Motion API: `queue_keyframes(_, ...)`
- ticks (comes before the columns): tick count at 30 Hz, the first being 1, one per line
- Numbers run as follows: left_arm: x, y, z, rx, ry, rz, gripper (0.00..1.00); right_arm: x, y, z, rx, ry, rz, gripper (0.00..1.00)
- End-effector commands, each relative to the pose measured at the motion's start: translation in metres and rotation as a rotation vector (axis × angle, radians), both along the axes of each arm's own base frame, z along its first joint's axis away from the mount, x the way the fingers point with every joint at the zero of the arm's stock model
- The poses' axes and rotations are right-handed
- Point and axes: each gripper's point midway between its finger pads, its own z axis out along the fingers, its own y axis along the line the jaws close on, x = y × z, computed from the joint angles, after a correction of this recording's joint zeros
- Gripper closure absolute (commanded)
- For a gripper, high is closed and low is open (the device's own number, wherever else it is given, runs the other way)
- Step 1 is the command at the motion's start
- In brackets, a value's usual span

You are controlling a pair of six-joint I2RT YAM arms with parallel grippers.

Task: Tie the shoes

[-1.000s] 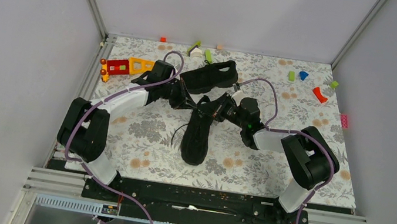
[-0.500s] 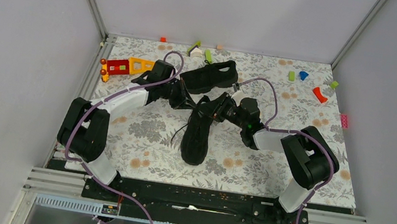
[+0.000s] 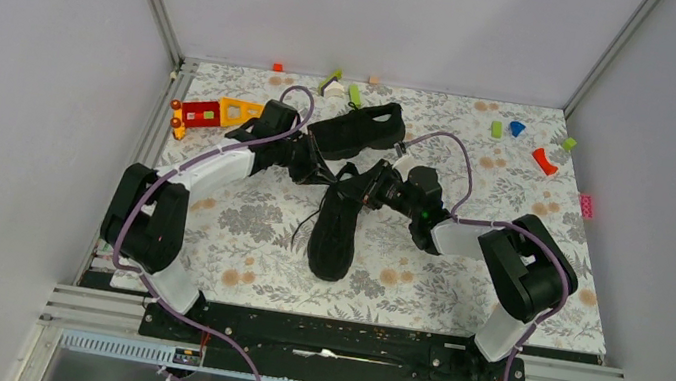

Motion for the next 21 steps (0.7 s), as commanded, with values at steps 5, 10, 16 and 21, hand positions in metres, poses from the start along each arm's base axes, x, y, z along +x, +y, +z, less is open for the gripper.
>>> queue_keyframes(5, 0.0103, -0.0036, 0.0176, -0.009, -0.062, 0.000, 1.00, 0.0014, -0.0025, 0.0246, 0.014, -0.081, 0.006, 0.85)
queue_keyframes(10, 0.0113, -0.0043, 0.0169, -0.008, -0.060, -0.001, 1.00, -0.0025, -0.0003, 0.0284, 0.029, -0.090, 0.032, 0.72)
queue_keyframes(16, 0.0135, -0.0095, 0.0205, -0.008, -0.061, -0.009, 1.00, -0.0039, 0.0014, 0.0278, 0.016, -0.094, 0.053, 0.70)
queue_keyframes(21, 0.0142, -0.0104, 0.0211, -0.004, -0.060, -0.011, 1.00, -0.0048, 0.0011, 0.0271, 0.011, -0.091, 0.053, 0.75)
